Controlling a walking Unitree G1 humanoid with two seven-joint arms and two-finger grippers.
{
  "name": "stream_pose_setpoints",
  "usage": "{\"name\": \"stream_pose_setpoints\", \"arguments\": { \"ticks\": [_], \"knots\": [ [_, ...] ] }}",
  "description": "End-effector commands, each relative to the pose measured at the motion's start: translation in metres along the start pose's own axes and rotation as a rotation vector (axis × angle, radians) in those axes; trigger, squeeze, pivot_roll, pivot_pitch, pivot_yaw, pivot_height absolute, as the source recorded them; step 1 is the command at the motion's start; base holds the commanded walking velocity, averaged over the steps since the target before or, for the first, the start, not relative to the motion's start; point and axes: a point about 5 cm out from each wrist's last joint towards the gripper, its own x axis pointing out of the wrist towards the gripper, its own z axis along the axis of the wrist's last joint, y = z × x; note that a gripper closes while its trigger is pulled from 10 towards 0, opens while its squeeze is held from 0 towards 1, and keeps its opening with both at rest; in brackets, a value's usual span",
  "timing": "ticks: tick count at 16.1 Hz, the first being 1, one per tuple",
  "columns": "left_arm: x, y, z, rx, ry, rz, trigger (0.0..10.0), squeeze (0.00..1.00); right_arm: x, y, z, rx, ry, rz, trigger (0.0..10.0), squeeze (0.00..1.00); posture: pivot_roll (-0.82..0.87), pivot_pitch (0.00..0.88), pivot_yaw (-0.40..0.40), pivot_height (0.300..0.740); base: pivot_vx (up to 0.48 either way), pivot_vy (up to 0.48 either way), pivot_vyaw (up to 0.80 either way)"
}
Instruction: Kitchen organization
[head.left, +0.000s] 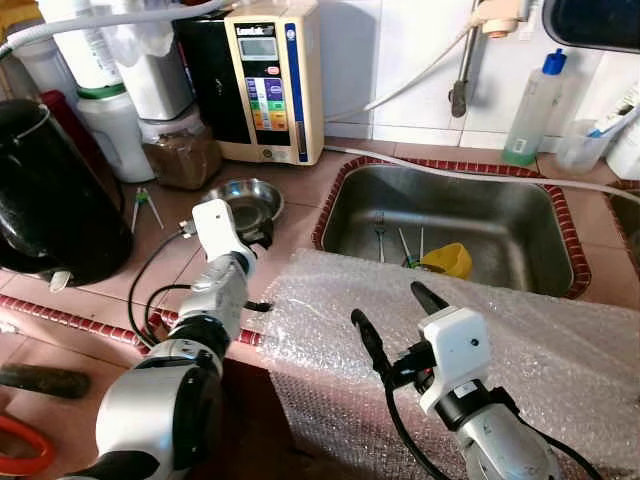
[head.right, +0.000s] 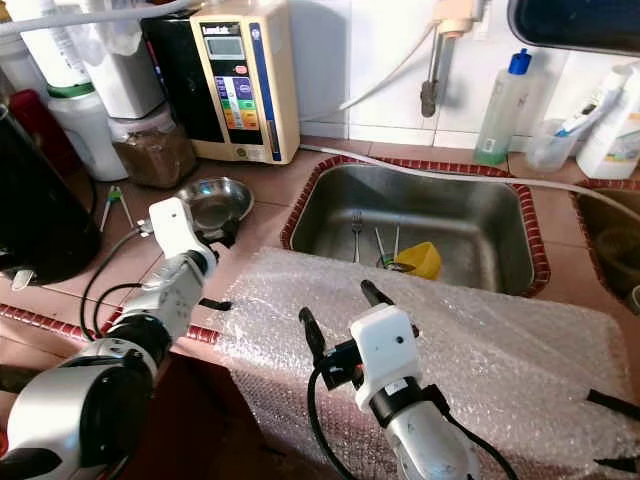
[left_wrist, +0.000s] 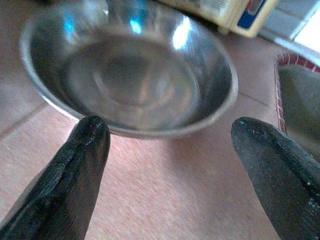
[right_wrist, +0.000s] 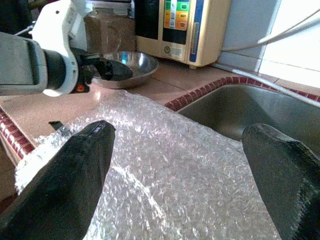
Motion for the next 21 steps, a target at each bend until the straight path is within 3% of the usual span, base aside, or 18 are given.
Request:
{"name": "stream_pose_setpoints", "arguments": {
  "ticks": [1,3,8,10,11,12,13,15,17,18,20,21],
  "knots": [
    [0.001,-0.001,-0.001,-0.008,0.03,0.025,4.1,0.0,-0.001,0.003,0.006,-0.001,-0.012,0.007,10.0,0.0,-0.15,0.0,0.146,0.74,0.0,0.0,0.0],
    [0.001,-0.004,-0.003,-0.033,0.051,0.036,0.0,0.0,-0.001,0.004,0.008,0.0,-0.007,0.008,10.0,0.0,-0.16,0.0,0.151,0.74,0.0,0.0,0.0],
    [0.001,0.008,-0.004,-0.107,0.081,0.111,0.0,0.0,0.002,0.004,0.008,-0.016,0.002,0.021,10.0,0.0,-0.15,0.0,0.147,0.74,0.0,0.0,0.0],
    [0.001,0.014,-0.001,-0.098,0.075,0.134,0.0,0.0,0.003,0.004,0.007,-0.031,0.007,0.031,10.0,0.0,-0.14,0.0,0.143,0.74,0.0,0.0,0.0],
    [0.001,0.017,0.008,-0.1,0.024,0.146,2.9,0.0,0.004,0.004,0.007,-0.033,0.008,0.036,10.0,0.0,-0.13,0.0,0.142,0.74,0.0,0.0,0.0],
    [0.002,0.017,0.013,-0.1,-0.006,0.147,2.9,0.0,0.004,0.004,0.007,-0.035,0.008,0.036,10.0,0.0,-0.13,0.0,0.14,0.74,0.0,0.0,0.0],
    [0.002,0.014,0.022,-0.081,-0.056,0.133,4.9,0.0,0.005,0.003,0.007,-0.036,0.009,0.038,10.0,0.0,-0.12,0.0,0.139,0.74,0.0,0.0,0.0],
    [0.002,-0.011,0.042,0.115,-0.201,-0.036,10.0,0.0,0.006,0.003,0.006,-0.042,0.011,0.044,10.0,0.0,-0.12,0.0,0.138,0.74,0.0,0.0,0.0],
    [0.0,-0.031,0.032,0.226,-0.183,-0.221,10.0,0.0,0.006,0.002,0.007,-0.046,0.009,0.044,10.0,0.0,-0.12,0.0,0.137,0.74,0.0,0.0,0.0],
    [-0.003,-0.042,0.018,0.341,-0.142,-0.348,10.0,0.0,0.007,0.001,0.007,-0.049,0.006,0.042,10.0,0.0,-0.12,0.0,0.138,0.74,0.0,0.0,0.0],
    [-0.005,-0.041,0.008,0.444,-0.118,-0.395,10.0,0.0,0.006,0.001,0.008,-0.051,0.004,0.04,10.0,0.0,-0.12,0.0,0.137,0.74,0.0,0.0,0.0],
    [-0.005,-0.037,0.007,0.444,-0.108,-0.383,10.0,0.0,0.006,0.001,0.008,-0.052,0.001,0.038,10.0,0.0,-0.12,0.0,0.137,0.74,0.0,0.0,0.0]
  ]
}}
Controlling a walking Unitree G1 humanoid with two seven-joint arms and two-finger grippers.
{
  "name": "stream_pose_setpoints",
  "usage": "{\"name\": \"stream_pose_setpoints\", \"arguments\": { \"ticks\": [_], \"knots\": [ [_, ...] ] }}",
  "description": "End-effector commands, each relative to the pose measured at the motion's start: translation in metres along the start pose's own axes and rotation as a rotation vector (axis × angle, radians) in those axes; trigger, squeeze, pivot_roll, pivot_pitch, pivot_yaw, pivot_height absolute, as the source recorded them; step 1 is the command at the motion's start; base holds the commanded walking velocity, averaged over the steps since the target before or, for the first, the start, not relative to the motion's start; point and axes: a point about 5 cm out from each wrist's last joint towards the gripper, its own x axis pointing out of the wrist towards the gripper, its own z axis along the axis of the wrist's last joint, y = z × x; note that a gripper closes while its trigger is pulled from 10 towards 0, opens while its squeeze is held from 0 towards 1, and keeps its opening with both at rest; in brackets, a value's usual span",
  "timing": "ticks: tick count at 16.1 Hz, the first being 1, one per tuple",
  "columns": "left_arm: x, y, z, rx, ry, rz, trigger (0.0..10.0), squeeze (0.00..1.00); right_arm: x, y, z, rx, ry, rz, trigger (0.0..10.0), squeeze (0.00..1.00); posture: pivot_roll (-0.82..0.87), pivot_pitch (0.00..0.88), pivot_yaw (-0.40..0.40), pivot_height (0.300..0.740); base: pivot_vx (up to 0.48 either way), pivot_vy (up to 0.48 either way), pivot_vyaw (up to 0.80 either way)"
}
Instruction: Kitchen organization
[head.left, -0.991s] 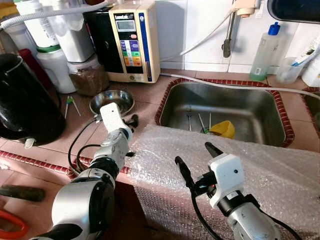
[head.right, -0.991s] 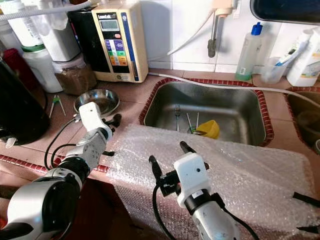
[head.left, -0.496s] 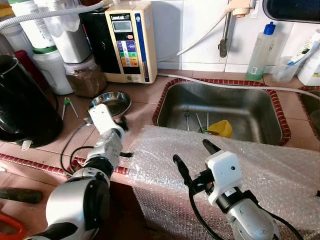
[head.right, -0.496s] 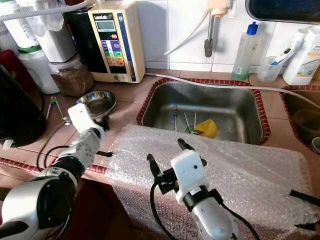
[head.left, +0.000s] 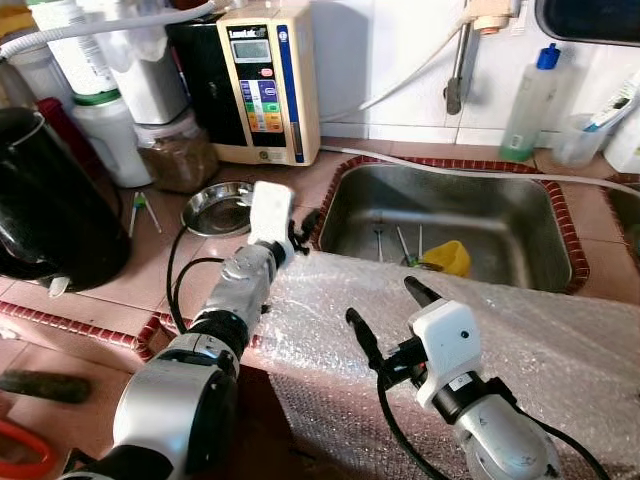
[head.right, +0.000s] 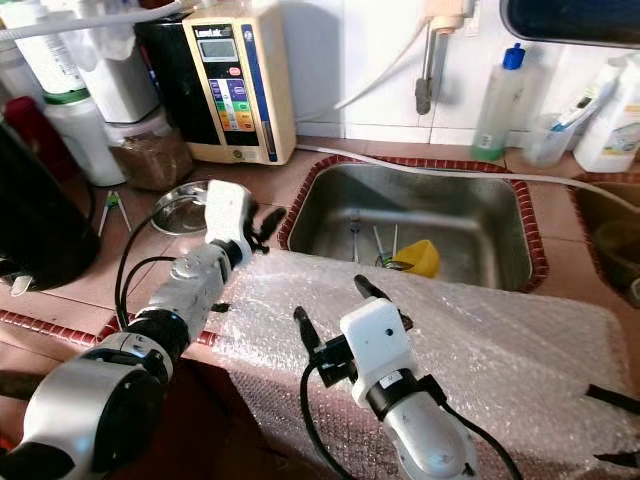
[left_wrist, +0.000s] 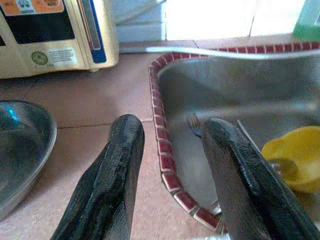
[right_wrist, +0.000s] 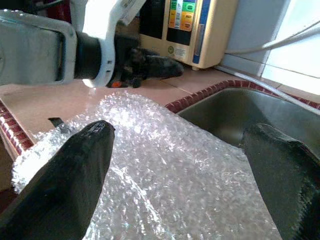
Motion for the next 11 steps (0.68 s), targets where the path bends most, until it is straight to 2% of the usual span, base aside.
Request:
{"name": "stream_pose_setpoints", "arguments": {
  "ticks": [1,3,4,5,6,8,10,11],
  "knots": [
    [-0.005,0.013,-0.004,0.038,0.016,0.023,10.0,0.0,0.001,0.001,0.003,0.002,-0.015,0.006,10.0,0.0,-0.12,0.0,0.139,0.74,0.0,0.0,0.0],
    [-0.005,0.018,0.0,0.101,0.0,0.056,10.0,0.0,0.001,0.001,0.004,-0.005,-0.021,-0.002,10.0,0.0,-0.12,0.0,0.139,0.74,0.0,0.0,0.0],
    [-0.005,0.02,0.002,0.107,-0.014,0.064,10.0,0.89,0.001,0.0,0.004,-0.009,-0.023,-0.008,10.0,0.0,-0.13,0.0,0.147,0.74,0.0,0.0,0.0],
    [-0.005,0.021,0.006,0.115,-0.033,0.069,10.0,1.0,0.001,0.0,0.004,-0.012,-0.022,-0.013,10.0,0.0,-0.13,0.0,0.149,0.74,0.0,0.0,0.0],
    [-0.005,0.021,0.007,0.13,-0.036,0.079,10.0,1.0,0.001,0.0,0.004,-0.015,-0.021,-0.016,10.0,0.0,-0.13,0.0,0.15,0.74,0.0,0.0,0.0],
    [-0.006,0.02,-0.002,0.152,0.018,0.07,10.0,1.0,0.001,0.0,0.004,-0.017,-0.021,-0.019,10.0,0.0,-0.13,0.0,0.154,0.74,0.0,0.0,0.0],
    [-0.007,0.018,-0.011,0.239,0.079,0.067,10.0,1.0,0.002,0.0,0.004,-0.021,-0.026,-0.021,10.0,0.0,-0.13,0.0,0.156,0.74,0.0,0.0,0.0],
    [-0.007,0.02,-0.011,0.259,0.09,0.09,10.0,0.0,0.002,0.0,0.004,-0.024,-0.027,-0.023,10.0,0.0,-0.13,0.0,0.156,0.74,0.0,0.0,0.0]
  ]
}}
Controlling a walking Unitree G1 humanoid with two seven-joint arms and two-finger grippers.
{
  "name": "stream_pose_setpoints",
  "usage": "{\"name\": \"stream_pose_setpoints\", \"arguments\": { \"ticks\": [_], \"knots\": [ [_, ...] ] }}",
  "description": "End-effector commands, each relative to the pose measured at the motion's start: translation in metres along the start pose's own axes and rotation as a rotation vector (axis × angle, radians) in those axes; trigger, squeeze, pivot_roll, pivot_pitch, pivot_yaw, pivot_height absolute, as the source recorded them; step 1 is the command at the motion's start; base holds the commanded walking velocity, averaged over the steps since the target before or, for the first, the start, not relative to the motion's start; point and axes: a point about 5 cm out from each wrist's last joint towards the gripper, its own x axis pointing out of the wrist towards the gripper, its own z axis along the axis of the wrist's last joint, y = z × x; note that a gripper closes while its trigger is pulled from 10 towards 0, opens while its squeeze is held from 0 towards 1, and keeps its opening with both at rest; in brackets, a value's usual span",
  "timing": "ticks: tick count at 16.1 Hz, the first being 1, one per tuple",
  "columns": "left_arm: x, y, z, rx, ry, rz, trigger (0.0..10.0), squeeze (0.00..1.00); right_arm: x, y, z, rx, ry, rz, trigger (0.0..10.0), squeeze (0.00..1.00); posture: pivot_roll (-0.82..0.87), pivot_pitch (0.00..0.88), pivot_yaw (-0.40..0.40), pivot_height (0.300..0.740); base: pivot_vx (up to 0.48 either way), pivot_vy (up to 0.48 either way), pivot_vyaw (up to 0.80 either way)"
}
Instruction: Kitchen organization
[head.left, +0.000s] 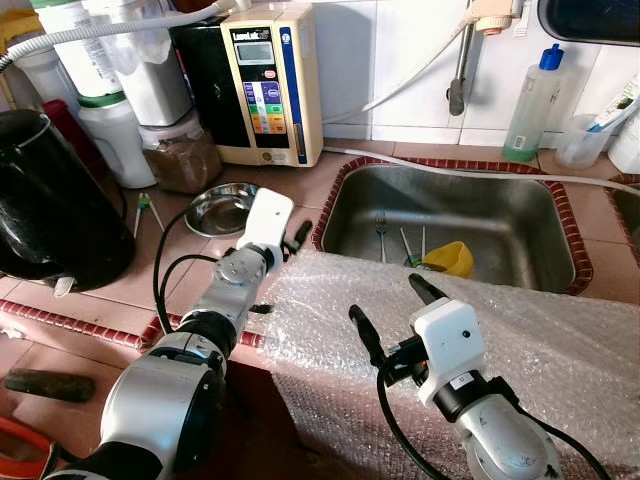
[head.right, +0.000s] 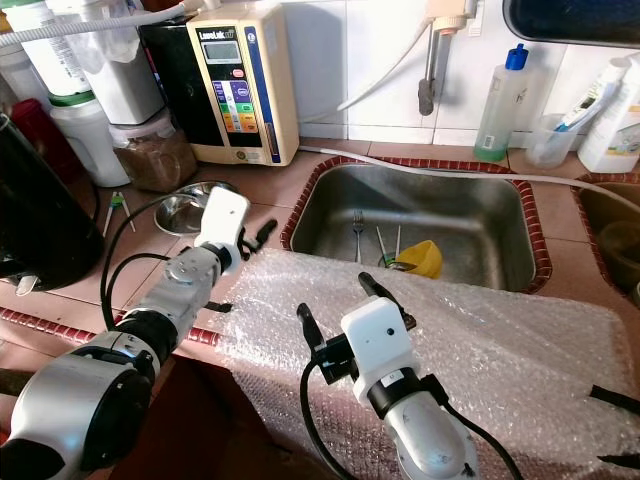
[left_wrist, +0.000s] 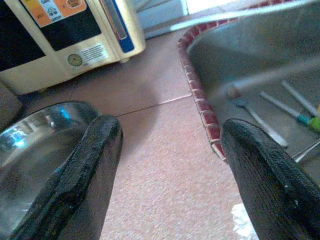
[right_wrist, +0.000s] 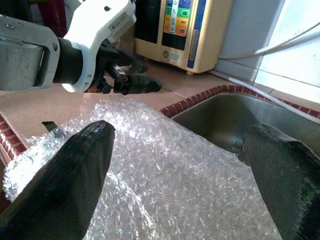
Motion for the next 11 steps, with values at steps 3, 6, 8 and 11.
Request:
{"name": "stream_pose_setpoints", "arguments": {
  "ticks": [3,6,8,11],
  "knots": [
    [-0.001,0.013,-0.003,-0.07,0.041,0.091,10.0,0.0,0.001,0.001,0.003,0.004,-0.021,-0.011,10.0,0.0,-0.14,0.0,0.159,0.74,0.0,0.0,0.0],
    [-0.002,0.022,0.004,-0.213,-0.037,0.094,10.0,0.0,0.001,-0.01,0.005,0.003,-0.043,-0.087,10.0,0.0,-0.12,0.0,0.148,0.74,0.0,0.0,0.0],
    [-0.005,0.029,0.007,-0.231,-0.094,0.089,10.0,0.0,0.001,-0.018,0.005,-0.002,-0.05,-0.138,10.0,0.0,-0.1,0.0,0.13,0.74,0.0,0.0,0.0],
    [-0.018,0.046,0.009,-0.195,-0.216,0.069,10.0,0.0,0.002,-0.034,0.006,-0.013,-0.061,-0.195,10.0,0.0,-0.05,0.0,0.095,0.74,0.0,0.0,0.0]
  ]
}}
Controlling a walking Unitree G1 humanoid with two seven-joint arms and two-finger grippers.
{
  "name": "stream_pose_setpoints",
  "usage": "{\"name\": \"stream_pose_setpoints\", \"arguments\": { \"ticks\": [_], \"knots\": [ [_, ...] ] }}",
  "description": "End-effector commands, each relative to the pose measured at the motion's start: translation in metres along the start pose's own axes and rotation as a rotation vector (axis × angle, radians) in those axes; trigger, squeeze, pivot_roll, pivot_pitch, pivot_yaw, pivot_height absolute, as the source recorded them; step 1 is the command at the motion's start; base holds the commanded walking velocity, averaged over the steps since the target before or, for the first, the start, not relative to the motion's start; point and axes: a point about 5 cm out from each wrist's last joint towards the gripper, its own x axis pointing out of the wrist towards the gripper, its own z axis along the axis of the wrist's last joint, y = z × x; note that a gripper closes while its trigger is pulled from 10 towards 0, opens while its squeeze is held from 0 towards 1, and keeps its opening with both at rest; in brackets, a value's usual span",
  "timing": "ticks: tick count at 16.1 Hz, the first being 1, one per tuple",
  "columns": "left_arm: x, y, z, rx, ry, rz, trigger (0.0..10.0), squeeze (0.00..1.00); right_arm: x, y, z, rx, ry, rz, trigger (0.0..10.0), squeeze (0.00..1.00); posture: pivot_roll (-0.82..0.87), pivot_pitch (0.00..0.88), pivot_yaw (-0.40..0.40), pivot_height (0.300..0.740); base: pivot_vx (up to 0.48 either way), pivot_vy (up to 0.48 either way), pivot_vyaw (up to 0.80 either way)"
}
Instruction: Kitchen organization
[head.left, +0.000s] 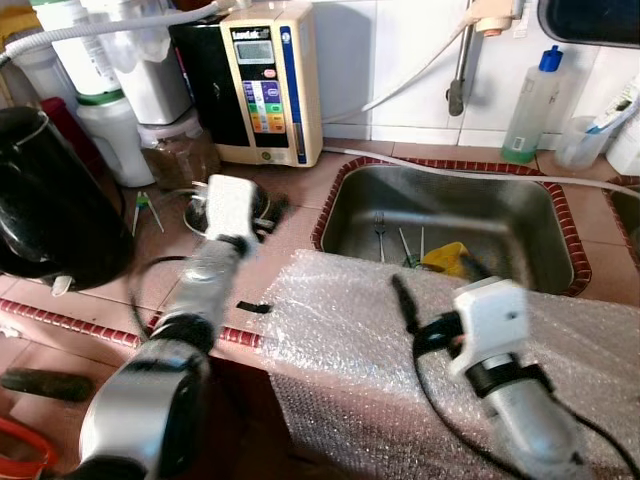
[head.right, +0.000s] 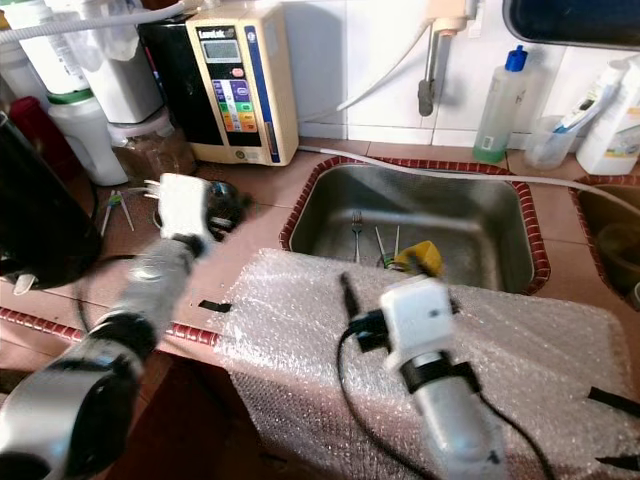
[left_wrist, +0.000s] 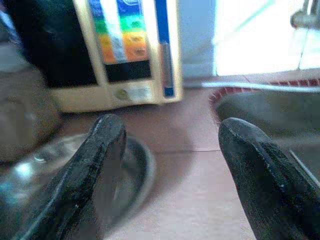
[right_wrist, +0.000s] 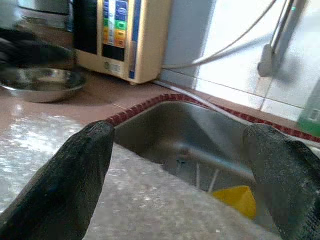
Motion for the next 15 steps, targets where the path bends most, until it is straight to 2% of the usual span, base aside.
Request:
{"name": "stream_pose_setpoints", "arguments": {
  "ticks": [1,3,5,6,9,12,15],
  "knots": [
    [-0.004,0.002,0.003,0.038,-0.035,-0.028,10.0,0.0,0.002,0.0,0.001,0.011,-0.013,0.005,10.0,0.0,-0.05,0.0,0.088,0.74,0.0,0.0,0.0],
    [-0.017,0.005,0.006,0.068,-0.088,-0.024,10.0,0.0,0.004,-0.003,0.001,0.005,-0.014,0.002,10.0,0.0,-0.03,0.0,0.078,0.74,0.0,0.0,0.0],
    [-0.031,0.005,0.004,0.055,-0.098,-0.031,10.0,0.0,0.003,-0.003,0.0,0.002,-0.011,-0.002,10.0,0.0,-0.03,0.0,0.074,0.74,0.0,0.0,0.0],
    [-0.047,0.007,0.002,0.055,-0.082,0.028,10.0,0.0,0.002,-0.003,-0.002,0.005,-0.001,-0.006,10.0,0.0,-0.02,0.0,0.072,0.74,0.0,0.0,-0.79],
    [-0.068,0.006,-0.003,0.044,-0.078,0.02,10.0,0.0,0.0,-0.002,-0.005,0.018,0.013,-0.011,10.0,0.0,-0.01,0.0,0.066,0.74,0.0,0.0,-0.79],
    [-0.081,0.003,-0.012,0.053,-0.03,0.01,10.0,0.0,-0.005,-0.004,-0.011,0.007,0.03,-0.01,10.0,0.0,-0.01,0.0,0.055,0.74,0.0,0.0,-0.72],
    [-0.093,0.005,-0.015,0.078,-0.005,-0.038,10.0,0.0,-0.009,-0.006,-0.013,0.006,0.046,-0.015,10.0,0.0,0.0,0.0,0.048,0.74,0.0,0.0,-0.13]
  ]
}}
